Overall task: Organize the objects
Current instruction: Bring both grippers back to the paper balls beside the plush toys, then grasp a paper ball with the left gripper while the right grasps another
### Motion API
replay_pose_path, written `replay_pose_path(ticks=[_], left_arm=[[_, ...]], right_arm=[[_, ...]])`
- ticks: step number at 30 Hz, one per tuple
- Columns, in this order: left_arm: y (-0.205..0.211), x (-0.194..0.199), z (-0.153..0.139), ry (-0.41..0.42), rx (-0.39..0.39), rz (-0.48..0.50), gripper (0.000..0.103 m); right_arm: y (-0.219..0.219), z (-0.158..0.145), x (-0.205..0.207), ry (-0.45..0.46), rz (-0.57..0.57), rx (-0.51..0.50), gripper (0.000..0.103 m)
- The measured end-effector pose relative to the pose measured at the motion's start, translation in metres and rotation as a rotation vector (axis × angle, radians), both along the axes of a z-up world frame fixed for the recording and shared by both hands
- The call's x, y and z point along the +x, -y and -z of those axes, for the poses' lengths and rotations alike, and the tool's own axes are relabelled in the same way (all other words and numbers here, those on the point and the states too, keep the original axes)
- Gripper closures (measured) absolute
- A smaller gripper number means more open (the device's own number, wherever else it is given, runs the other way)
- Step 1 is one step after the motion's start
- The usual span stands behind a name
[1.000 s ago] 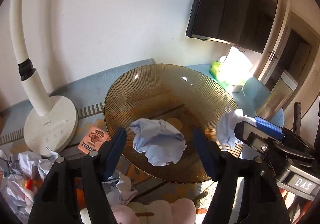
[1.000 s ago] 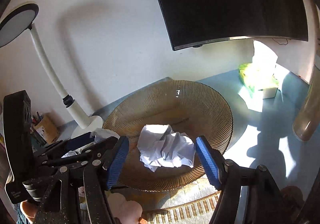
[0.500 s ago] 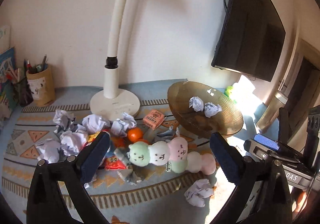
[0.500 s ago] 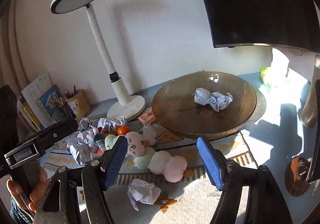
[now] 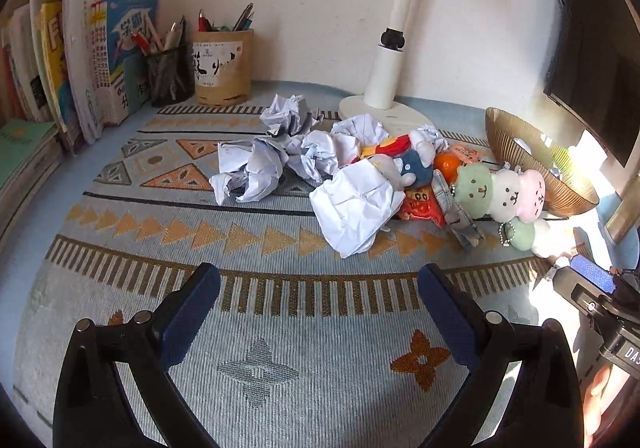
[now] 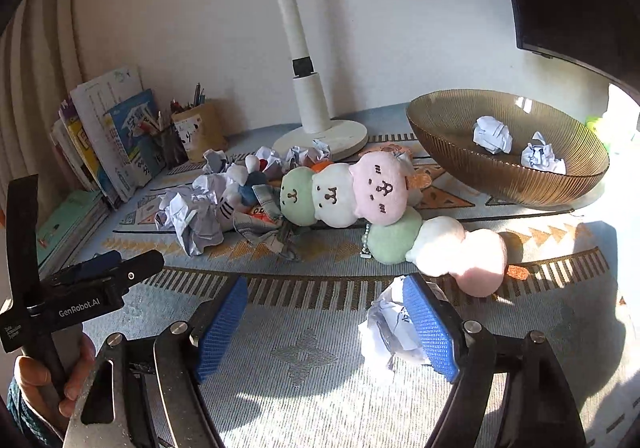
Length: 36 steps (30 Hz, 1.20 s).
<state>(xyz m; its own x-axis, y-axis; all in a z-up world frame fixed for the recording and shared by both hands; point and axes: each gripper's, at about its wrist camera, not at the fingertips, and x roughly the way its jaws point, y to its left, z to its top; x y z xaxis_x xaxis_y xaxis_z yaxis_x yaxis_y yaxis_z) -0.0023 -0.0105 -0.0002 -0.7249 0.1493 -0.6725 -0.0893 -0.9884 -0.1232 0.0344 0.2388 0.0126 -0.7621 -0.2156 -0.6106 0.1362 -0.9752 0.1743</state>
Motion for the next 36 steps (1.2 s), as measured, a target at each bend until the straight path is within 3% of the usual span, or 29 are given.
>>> replay_pose_path(ticks=[3,10,13,16,18,20,22,24,28,31,36], left_arm=[[-0.002,-0.001,0.001,0.015,-0.003,0.01,0.004],[0.002,-0.037,-0.009,0.09,0.122,0.063,0.004],[0.003,-0.061,0.002,0.132,0.138,0.044,0.004],[0.007,-0.079,0.016,0.195,0.203,0.026,0.004],[0.007,-0.084,0.021,0.207,0.228,0.024,0.014],[0.003,-0.085,0.021,0.199,0.209,0.024,0.024],[0.0,-0.084,0.022,0.199,0.213,0.045,0.036],[-0.001,-0.081,0.021,0.194,0.219,0.058,0.054],[0.003,-0.065,0.009,0.152,0.23,0.081,0.055],[0.003,-0.038,-0.006,0.096,0.233,0.114,0.055],[-0.012,-0.005,-0.006,0.042,0.113,0.123,0.055]], right_arm=[[0.0,-0.001,0.001,-0.01,0.013,0.008,0.017],[-0.017,-0.005,0.006,0.009,0.058,0.007,0.017],[-0.027,-0.001,0.005,0.05,0.089,0.05,0.017],[-0.04,0.011,0.001,0.113,0.105,0.014,0.017],[-0.043,0.017,-0.006,0.151,0.113,0.017,0.017],[-0.039,0.02,-0.012,0.181,0.103,0.027,0.022],[-0.032,0.021,-0.016,0.187,0.087,0.048,0.049],[-0.024,0.021,-0.018,0.178,0.09,0.074,0.05],[-0.01,0.009,-0.012,0.13,-0.011,0.013,0.051],[0.007,0.0,-0.007,0.097,-0.077,0.027,0.051],[0.024,0.019,-0.012,0.167,-0.091,0.079,0.05]])
